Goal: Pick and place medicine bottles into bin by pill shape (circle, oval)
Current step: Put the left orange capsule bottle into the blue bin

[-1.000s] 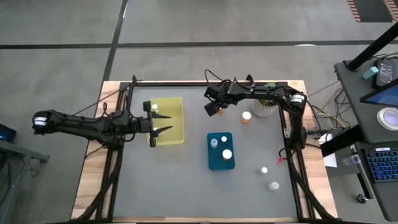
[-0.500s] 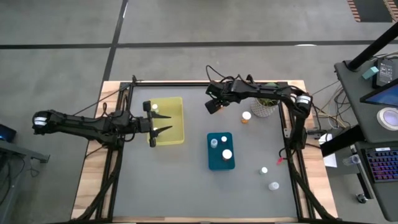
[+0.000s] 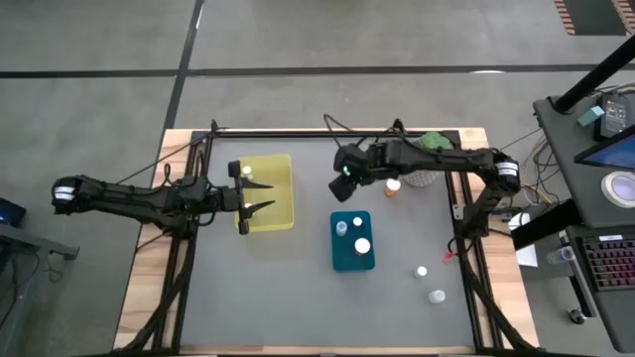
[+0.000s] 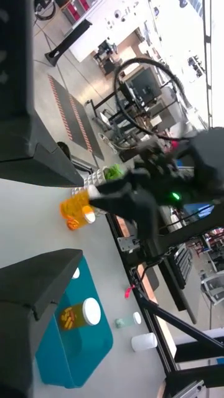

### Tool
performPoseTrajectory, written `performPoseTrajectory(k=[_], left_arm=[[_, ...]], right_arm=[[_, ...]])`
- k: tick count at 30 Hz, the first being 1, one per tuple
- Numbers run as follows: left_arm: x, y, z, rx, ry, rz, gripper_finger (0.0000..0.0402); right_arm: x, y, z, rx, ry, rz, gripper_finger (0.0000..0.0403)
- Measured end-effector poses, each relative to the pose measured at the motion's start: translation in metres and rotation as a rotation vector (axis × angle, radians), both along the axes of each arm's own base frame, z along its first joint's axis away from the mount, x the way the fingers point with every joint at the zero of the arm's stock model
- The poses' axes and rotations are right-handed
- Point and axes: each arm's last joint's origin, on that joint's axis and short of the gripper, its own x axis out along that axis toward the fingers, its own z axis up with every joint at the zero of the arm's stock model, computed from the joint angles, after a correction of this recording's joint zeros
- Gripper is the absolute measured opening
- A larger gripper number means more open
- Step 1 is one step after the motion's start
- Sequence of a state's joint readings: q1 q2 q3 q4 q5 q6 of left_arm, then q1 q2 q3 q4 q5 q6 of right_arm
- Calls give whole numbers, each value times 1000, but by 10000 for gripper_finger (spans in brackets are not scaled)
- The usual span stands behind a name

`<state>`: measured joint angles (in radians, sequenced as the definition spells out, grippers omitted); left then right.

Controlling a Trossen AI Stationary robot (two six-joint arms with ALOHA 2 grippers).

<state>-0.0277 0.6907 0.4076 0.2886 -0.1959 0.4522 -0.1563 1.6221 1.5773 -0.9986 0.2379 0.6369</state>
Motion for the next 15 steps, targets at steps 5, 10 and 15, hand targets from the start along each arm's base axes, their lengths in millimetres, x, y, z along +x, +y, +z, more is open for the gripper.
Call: performPoseTrajectory(k=[5,10,15], left_arm=[[0,0,0,0,0,0,157],[0,0,0,0,-2,0,157],[0,0,1,-1,-9,0,157]], right_arm=[[1,41,11,-9,-17,135,210],[-2,81,14,-16,-15,282,210],[-5,116,14,-15,-10,400,210]])
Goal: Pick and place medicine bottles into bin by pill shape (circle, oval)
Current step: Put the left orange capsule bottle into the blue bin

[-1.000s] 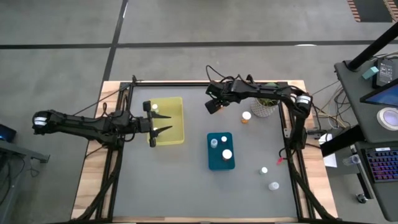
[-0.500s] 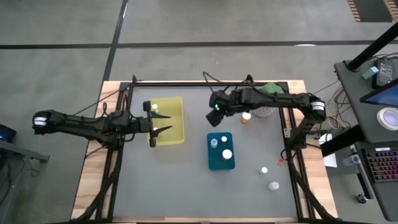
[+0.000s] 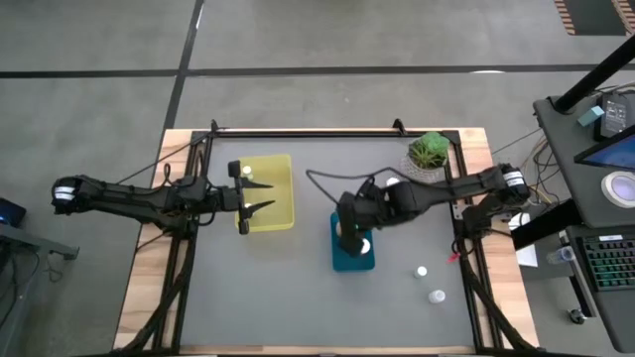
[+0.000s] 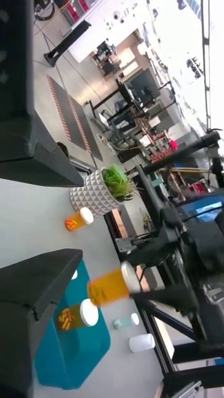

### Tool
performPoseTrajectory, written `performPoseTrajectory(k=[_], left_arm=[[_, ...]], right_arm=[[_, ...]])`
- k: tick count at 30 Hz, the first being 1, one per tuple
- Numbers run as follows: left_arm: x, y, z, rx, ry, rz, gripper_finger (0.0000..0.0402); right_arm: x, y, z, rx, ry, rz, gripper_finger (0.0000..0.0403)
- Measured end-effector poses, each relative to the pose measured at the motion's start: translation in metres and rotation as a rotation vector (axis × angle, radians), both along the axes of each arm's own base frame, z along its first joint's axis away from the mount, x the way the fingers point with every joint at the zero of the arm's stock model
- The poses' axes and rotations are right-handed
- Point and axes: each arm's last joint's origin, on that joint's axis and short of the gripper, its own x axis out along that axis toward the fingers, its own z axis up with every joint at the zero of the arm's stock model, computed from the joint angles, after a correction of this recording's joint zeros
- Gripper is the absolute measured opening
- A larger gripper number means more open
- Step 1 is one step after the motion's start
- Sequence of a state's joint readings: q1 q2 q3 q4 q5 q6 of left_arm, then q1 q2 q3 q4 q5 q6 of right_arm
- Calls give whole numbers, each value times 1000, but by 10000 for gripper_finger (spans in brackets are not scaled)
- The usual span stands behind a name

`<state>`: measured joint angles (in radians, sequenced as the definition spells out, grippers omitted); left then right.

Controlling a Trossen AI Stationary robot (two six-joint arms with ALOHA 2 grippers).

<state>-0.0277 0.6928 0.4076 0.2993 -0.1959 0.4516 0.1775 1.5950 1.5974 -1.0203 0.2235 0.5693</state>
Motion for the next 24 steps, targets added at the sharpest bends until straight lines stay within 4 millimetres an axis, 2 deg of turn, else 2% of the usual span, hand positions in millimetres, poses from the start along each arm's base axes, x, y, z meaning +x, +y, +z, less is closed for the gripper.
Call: performPoseTrajectory(k=[5,11,24], left_arm=[[0,0,1,0,-13,0,157],[0,0,2,-1,-24,0,157],[0,0,3,0,-31,0,157]], right_arm=[[-2,18,-2,11,3,27,210],[0,25,-9,13,16,34,210],[19,32,-52,-10,149,67,210]])
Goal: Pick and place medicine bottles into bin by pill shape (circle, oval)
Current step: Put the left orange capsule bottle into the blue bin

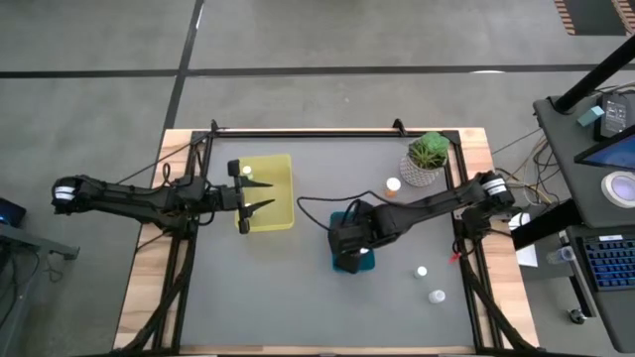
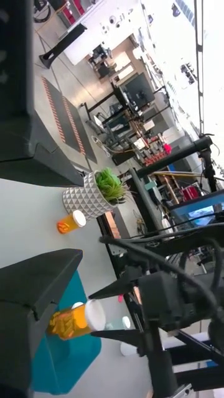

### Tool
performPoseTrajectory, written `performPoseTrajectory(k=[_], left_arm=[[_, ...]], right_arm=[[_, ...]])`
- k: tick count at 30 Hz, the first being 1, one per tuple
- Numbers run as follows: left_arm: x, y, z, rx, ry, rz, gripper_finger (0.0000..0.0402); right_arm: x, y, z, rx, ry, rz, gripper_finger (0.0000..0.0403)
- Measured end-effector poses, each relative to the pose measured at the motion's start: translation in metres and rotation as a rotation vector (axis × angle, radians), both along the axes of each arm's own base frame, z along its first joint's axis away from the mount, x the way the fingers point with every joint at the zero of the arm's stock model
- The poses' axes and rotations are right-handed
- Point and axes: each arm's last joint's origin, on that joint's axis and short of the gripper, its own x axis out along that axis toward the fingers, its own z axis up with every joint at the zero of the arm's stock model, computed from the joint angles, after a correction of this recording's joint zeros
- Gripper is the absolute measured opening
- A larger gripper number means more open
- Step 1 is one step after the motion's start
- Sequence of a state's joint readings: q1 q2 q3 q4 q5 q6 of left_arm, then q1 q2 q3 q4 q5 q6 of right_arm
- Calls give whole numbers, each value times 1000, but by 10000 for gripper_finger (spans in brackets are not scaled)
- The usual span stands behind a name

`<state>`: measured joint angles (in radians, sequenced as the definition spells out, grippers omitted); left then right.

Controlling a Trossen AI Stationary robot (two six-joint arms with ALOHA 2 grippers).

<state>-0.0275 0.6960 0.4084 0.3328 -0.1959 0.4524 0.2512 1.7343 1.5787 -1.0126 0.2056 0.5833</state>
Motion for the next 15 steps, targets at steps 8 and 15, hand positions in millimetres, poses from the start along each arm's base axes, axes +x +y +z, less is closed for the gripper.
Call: performPoseTrajectory(k=[8,15], left_arm=[[0,0,0,0,0,0,157],[0,0,0,0,0,0,157]], right_arm=[[5,1,-23,-16,38,7,210],[9,2,-44,-19,34,18,210]])
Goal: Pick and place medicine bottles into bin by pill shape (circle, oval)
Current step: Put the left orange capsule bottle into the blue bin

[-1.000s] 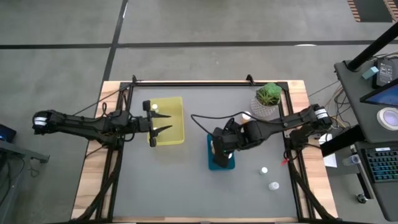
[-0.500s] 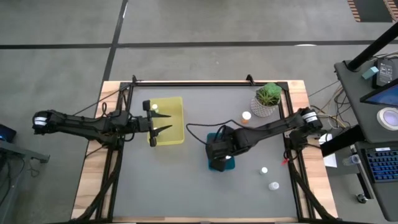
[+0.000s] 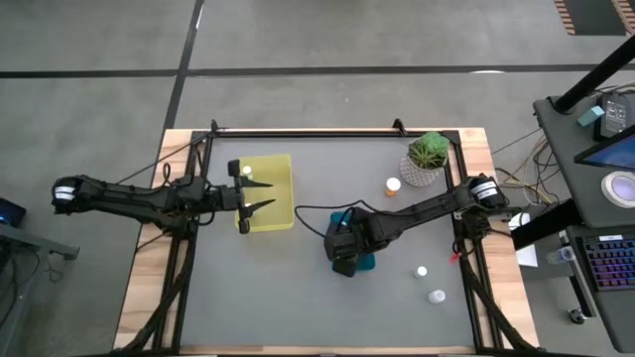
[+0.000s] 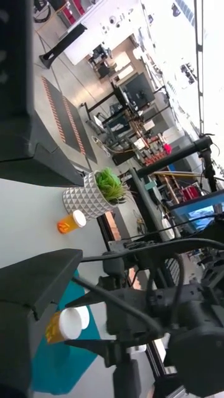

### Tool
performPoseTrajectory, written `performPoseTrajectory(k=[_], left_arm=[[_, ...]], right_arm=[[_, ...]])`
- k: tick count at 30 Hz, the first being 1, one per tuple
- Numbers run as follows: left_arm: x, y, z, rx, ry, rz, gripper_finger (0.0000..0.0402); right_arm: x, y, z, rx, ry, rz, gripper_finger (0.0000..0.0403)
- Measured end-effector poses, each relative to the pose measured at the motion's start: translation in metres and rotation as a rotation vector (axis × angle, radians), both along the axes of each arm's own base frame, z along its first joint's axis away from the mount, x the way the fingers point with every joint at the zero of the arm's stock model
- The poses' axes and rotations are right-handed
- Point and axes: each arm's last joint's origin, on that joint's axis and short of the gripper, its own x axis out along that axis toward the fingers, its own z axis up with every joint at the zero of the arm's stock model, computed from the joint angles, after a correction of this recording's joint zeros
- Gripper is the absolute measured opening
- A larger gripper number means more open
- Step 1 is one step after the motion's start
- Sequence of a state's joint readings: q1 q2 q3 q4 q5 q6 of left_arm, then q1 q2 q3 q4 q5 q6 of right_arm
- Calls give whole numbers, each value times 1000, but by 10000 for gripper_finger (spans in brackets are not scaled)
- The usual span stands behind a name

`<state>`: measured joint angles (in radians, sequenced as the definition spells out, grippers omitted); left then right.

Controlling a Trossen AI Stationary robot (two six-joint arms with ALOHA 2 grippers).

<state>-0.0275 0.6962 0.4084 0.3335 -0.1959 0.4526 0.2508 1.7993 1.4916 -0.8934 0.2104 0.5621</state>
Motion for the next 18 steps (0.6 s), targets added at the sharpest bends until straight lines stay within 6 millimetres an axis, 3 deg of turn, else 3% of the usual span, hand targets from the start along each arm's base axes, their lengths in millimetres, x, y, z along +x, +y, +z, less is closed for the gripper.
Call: performPoseTrajectory(k=[6,18], left_arm=[[0,0,0,0,1,0,157],[0,0,0,1,-2,0,157]], right_arm=[[-2,-1,-12,0,3,-4,210],[-2,-2,-13,-34,-6,-13,230]])
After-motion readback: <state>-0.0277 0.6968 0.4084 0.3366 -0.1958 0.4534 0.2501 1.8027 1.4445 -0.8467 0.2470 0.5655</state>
